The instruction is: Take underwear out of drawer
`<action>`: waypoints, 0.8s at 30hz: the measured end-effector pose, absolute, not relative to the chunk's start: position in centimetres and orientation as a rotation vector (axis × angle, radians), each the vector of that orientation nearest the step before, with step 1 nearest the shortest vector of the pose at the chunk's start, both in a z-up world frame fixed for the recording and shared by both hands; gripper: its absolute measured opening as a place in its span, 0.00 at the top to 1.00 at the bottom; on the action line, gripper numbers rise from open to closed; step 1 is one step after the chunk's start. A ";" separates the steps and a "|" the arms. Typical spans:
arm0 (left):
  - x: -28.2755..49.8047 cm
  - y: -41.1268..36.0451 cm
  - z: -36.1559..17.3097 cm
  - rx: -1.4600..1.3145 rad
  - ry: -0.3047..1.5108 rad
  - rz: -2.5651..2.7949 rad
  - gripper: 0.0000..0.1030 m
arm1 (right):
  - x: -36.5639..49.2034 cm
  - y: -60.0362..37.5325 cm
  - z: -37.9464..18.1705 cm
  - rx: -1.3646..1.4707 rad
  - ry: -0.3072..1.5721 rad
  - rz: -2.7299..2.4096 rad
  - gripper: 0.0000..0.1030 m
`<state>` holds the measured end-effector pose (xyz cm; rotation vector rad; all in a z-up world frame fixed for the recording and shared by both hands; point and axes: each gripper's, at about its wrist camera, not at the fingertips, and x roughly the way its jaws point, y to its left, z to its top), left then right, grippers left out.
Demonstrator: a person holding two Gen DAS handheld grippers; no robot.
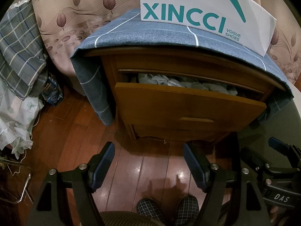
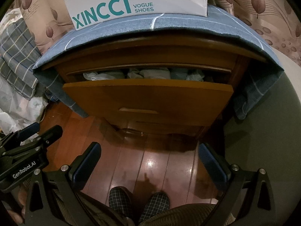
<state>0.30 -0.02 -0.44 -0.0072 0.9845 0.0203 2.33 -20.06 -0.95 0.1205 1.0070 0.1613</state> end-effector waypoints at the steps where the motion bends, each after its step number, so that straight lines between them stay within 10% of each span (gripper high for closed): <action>1: 0.3 0.0 -0.4 -0.007 0.984 0.021 0.25 | 2.3 -20.1 -1.0 0.121 1.007 0.161 0.00; 24: 0.3 0.0 -0.6 -0.006 0.986 0.023 0.25 | 2.1 -20.2 -1.0 0.124 1.007 0.158 0.00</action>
